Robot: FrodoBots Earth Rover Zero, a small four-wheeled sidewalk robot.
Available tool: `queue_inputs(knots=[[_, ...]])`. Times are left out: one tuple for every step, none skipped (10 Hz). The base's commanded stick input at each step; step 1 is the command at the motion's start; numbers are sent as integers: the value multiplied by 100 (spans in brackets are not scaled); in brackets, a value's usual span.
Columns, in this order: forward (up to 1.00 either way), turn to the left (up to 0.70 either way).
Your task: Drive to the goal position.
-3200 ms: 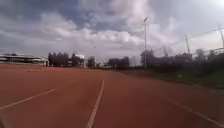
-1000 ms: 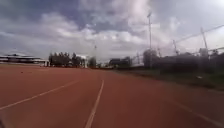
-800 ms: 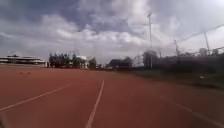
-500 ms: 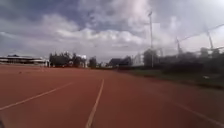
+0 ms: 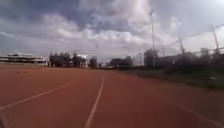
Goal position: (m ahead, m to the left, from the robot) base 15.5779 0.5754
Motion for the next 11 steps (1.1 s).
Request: queue_inputs(knots=[[70,0],[70,0],[70,0],[70,0],[70,0],[70,0],[70,0],[70,0],[70,0],[70,0],[70,0]])
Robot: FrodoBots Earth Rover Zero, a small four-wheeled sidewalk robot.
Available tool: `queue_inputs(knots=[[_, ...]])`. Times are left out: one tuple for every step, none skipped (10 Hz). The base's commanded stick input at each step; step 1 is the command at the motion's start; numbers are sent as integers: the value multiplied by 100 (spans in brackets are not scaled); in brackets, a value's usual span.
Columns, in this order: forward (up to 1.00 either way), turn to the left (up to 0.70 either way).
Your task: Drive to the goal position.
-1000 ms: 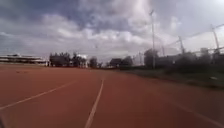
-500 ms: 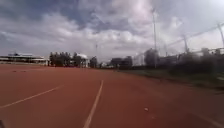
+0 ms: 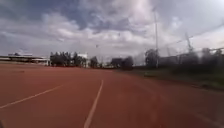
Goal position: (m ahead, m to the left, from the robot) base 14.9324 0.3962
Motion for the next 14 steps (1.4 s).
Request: queue_inputs(knots=[[70,0],[70,0],[70,0],[70,0],[70,0],[70,0],[70,0],[70,0],[70,0],[70,0],[70,0],[70,0],[70,0],[70,0]])
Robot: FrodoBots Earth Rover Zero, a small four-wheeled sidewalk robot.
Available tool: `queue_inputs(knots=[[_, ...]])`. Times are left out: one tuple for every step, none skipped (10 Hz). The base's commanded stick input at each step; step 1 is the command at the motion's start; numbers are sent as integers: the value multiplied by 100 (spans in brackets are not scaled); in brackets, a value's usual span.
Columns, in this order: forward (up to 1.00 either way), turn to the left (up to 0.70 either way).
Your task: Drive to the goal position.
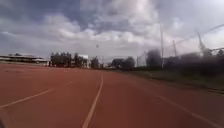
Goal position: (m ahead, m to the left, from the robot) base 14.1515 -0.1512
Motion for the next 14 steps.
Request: queue_inputs(knots=[[70,0],[70,0],[70,0],[70,0],[70,0],[70,0],[70,0],[70,0],[70,0],[70,0],[70,0],[70,0],[70,0],[70,0]])
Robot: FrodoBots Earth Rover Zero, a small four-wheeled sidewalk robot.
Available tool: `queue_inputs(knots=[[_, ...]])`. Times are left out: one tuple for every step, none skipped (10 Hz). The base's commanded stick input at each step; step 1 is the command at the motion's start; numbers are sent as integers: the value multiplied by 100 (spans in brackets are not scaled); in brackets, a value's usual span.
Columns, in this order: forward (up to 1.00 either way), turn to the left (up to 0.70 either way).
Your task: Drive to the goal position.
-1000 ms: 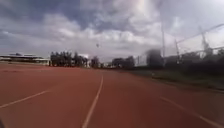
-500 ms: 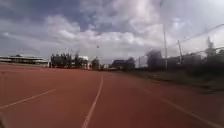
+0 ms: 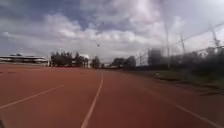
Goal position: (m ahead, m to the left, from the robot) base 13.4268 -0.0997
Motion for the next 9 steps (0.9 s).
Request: queue_inputs(knots=[[70,0],[70,0],[70,0],[70,0],[70,0],[70,0],[70,0],[70,0],[70,0]])
